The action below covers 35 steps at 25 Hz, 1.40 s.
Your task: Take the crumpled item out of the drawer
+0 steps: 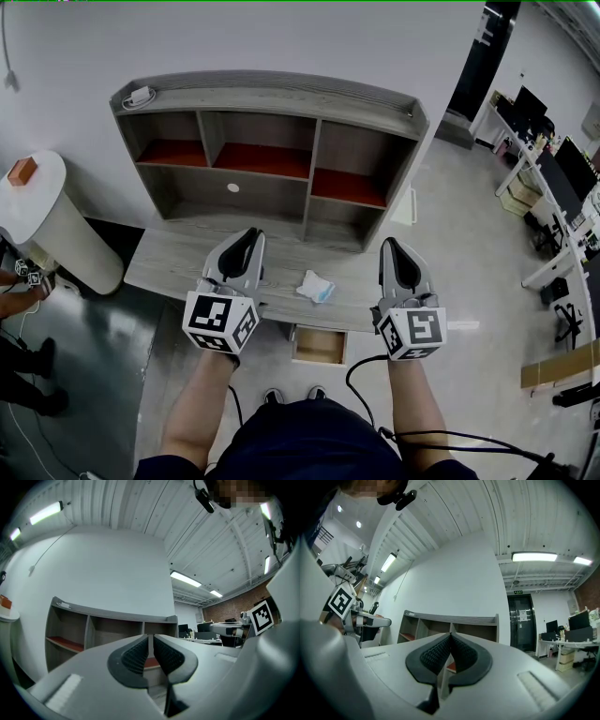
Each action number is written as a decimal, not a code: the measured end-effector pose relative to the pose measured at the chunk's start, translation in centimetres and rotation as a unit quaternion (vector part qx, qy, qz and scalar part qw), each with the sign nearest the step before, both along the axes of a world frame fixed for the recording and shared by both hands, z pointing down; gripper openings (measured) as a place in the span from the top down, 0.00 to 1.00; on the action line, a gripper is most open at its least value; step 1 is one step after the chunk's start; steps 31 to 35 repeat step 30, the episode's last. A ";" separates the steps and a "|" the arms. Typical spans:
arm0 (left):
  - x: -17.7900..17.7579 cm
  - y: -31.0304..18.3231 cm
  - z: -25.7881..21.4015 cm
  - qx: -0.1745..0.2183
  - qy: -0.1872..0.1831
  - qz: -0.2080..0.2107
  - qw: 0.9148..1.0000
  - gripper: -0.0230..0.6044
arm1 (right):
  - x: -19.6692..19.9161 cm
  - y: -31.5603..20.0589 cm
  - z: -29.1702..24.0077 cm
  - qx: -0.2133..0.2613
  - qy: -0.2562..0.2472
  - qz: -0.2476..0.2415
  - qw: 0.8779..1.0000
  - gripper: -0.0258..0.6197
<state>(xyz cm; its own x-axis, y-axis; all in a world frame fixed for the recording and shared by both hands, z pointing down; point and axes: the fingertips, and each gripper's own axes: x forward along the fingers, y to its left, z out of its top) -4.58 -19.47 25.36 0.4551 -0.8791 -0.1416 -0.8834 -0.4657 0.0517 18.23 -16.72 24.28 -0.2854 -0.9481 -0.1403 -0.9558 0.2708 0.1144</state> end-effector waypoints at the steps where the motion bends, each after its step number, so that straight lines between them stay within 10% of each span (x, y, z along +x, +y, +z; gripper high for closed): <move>1: 0.0 -0.1 0.0 -0.001 0.000 0.000 1.000 0.91 | 0.0 -0.1 0.0 0.000 0.000 0.000 1.000 0.95; 35: -0.1 -3.0 2.3 -0.029 -0.004 0.010 1.000 0.91 | -0.2 -2.2 1.1 -0.012 0.002 0.007 1.000 0.95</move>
